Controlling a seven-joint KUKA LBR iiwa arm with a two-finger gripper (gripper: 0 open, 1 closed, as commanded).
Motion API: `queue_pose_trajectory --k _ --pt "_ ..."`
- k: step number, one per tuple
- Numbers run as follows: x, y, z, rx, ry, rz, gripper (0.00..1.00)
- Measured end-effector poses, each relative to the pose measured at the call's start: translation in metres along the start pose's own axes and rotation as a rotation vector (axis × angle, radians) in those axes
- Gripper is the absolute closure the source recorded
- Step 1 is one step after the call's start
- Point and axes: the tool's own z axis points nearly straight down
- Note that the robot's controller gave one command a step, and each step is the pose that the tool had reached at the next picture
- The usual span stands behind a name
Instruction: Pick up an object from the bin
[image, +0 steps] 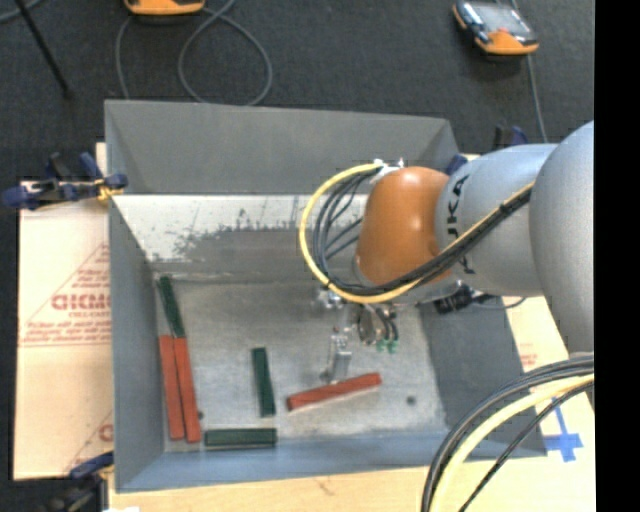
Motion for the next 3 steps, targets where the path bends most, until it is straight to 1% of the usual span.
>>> queue_pose_trajectory --k 1,2,3 --pt "0.075 0.101 0.033 0.001 -0.008 -0.008 0.00" --pt "0.073 0.098 0.032 0.001 -0.011 -0.002 1.00" --pt "0.074 0.089 -0.109 -0.001 -0.017 0.031 1.00"
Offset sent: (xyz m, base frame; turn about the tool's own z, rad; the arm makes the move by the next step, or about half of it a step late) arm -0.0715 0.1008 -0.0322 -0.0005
